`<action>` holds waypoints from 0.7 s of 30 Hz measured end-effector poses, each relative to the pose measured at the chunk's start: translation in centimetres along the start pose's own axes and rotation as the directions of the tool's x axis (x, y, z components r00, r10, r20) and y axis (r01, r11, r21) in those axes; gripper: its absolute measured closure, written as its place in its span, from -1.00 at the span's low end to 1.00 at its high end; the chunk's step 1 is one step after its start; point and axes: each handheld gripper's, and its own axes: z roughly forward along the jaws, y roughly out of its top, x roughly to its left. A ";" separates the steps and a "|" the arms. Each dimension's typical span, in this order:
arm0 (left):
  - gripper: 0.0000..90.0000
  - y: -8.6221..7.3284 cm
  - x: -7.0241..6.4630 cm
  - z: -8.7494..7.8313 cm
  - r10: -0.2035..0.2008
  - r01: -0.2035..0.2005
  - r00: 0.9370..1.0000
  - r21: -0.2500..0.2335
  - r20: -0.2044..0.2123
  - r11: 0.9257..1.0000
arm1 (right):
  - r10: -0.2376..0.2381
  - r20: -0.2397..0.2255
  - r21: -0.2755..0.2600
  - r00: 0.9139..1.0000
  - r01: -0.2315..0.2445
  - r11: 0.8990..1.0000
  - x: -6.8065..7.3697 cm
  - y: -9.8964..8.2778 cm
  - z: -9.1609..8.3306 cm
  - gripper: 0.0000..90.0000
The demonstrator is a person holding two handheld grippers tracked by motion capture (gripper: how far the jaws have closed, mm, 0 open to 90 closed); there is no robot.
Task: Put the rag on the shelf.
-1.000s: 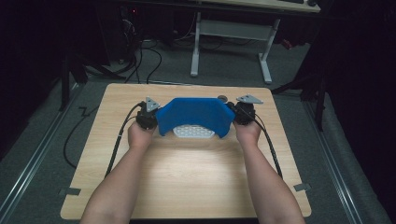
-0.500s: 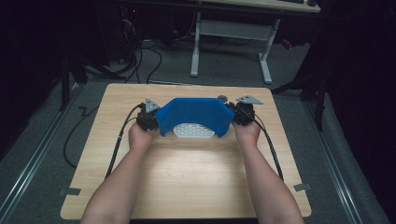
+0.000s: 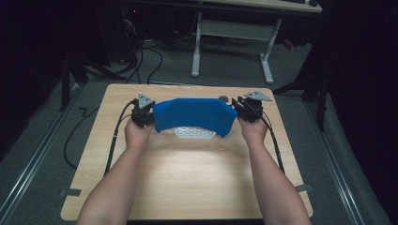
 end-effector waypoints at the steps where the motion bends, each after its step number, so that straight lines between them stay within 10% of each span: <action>1: 0.18 0.0 0.1 -0.1 0.000 0.000 1.000 0.001 -0.003 1.000 | 0.001 0.001 -0.002 1.000 -0.001 1.000 0.0 0.1 -0.2 0.50; 21: 0.18 -0.1 2.0 -2.0 -0.009 0.009 0.996 0.005 -0.087 1.000 | -0.022 0.032 0.005 0.999 0.022 1.000 -0.7 0.4 -1.5 0.47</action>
